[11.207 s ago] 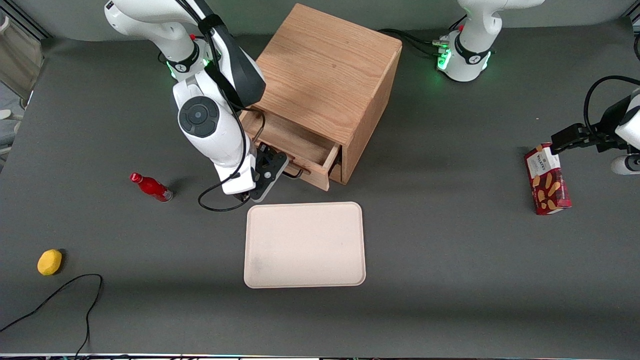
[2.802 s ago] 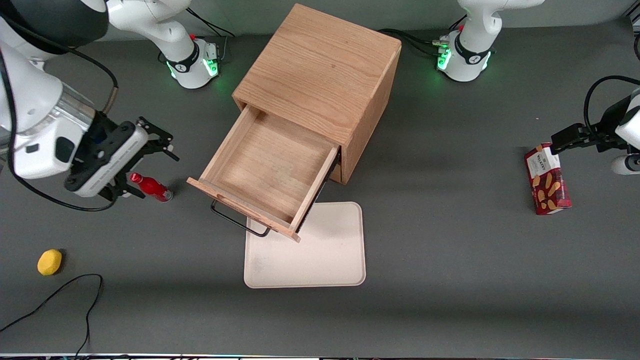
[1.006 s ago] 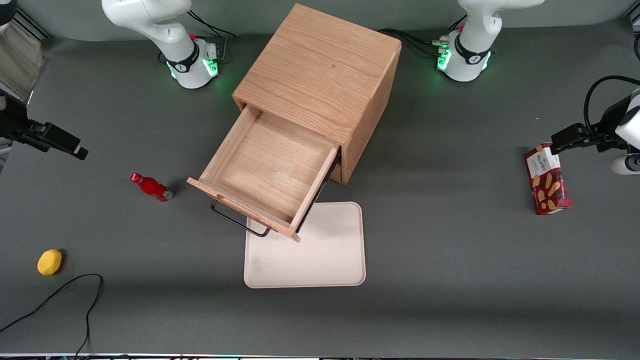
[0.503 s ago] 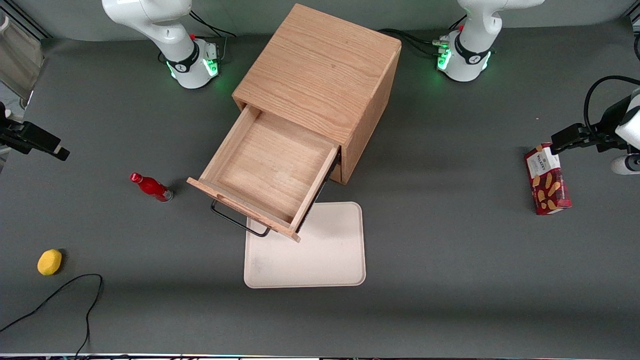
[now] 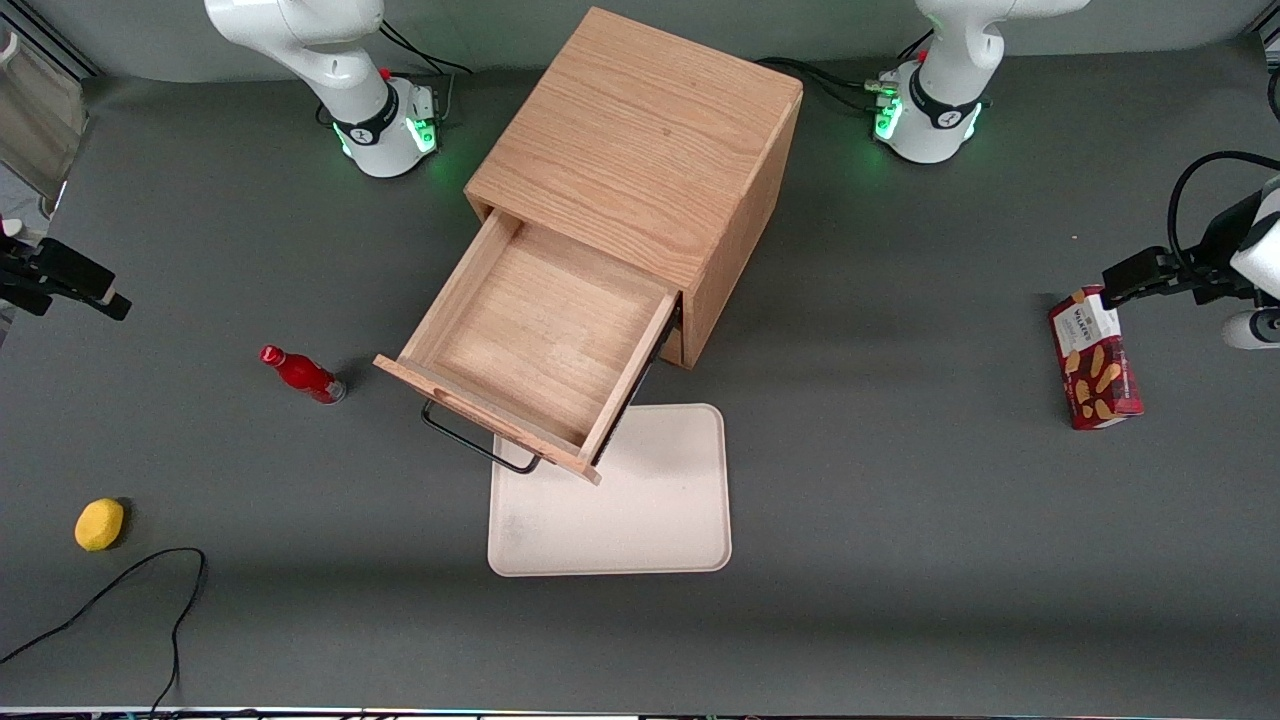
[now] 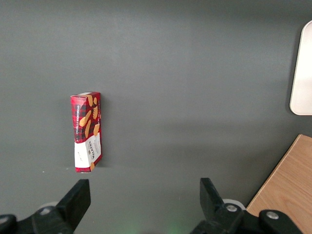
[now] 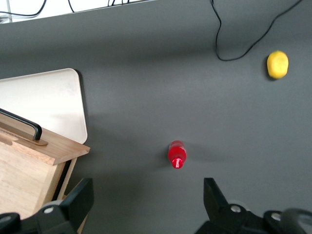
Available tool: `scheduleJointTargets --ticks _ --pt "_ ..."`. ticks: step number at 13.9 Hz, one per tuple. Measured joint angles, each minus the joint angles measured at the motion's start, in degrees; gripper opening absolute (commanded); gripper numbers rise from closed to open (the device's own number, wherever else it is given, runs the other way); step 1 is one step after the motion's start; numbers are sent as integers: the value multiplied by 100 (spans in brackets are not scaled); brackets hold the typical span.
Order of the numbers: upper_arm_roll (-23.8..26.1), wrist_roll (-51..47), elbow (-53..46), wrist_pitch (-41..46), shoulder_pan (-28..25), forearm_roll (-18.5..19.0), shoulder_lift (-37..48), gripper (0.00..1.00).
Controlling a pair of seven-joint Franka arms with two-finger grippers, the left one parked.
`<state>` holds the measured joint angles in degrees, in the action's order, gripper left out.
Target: Open upper drawer
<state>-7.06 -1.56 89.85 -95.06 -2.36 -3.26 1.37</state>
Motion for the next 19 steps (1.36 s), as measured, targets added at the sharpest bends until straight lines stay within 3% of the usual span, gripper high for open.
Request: scheduleJointTargets --ticks 19 --pt "-227 152 15 -35 -283 78 -27 100"
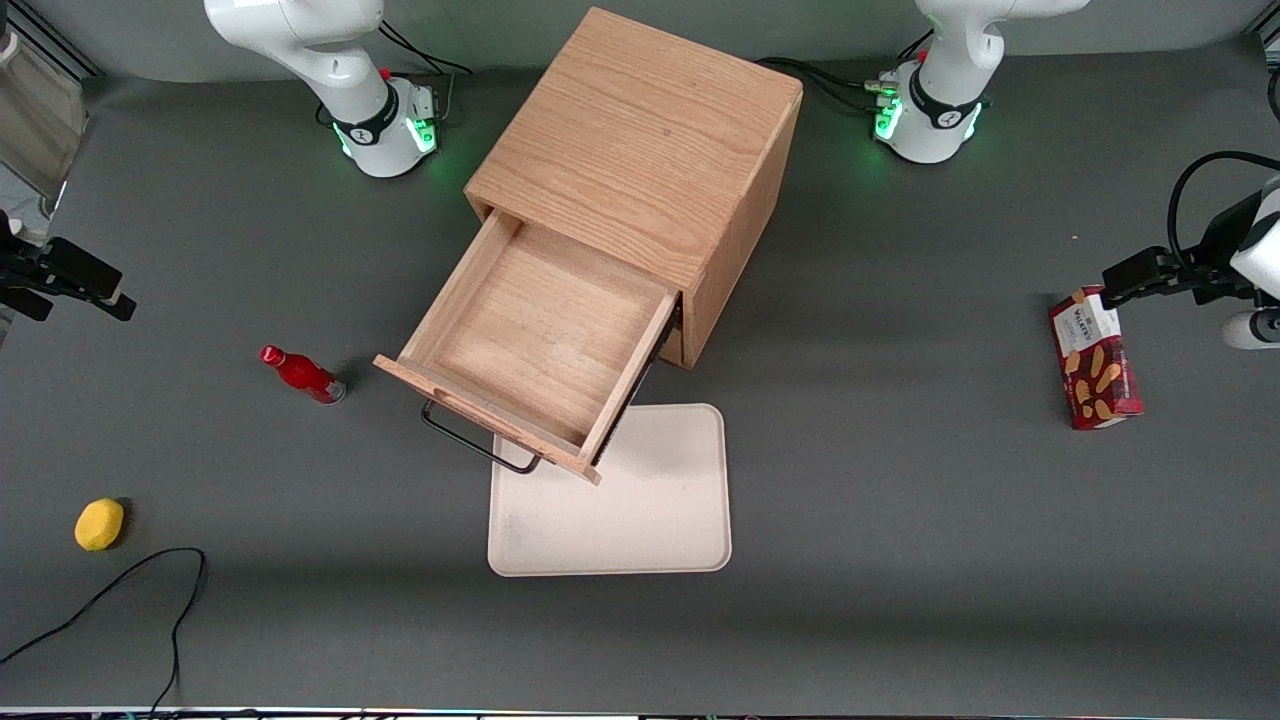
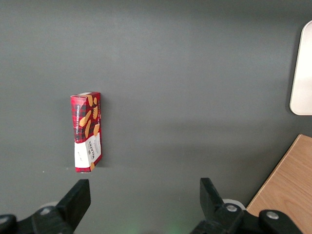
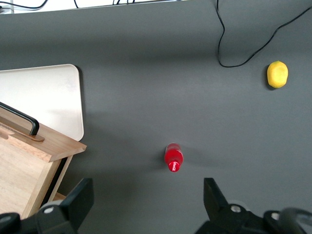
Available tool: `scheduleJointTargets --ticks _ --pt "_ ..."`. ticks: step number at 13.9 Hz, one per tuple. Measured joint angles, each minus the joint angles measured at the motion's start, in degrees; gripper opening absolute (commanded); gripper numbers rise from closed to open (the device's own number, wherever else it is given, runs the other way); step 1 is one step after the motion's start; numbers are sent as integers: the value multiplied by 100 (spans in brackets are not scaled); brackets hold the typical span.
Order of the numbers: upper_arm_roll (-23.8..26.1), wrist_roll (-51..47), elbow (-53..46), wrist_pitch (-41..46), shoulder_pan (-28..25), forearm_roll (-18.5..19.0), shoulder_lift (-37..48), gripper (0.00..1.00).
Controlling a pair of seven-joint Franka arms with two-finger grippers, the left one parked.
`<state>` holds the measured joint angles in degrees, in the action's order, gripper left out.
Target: Open upper drawer
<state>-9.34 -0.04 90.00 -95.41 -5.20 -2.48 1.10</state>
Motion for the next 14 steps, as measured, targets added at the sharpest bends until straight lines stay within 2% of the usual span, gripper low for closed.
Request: scheduleJointTargets --ticks 14 --pt "-14 312 0 215 -68 141 -3 100"
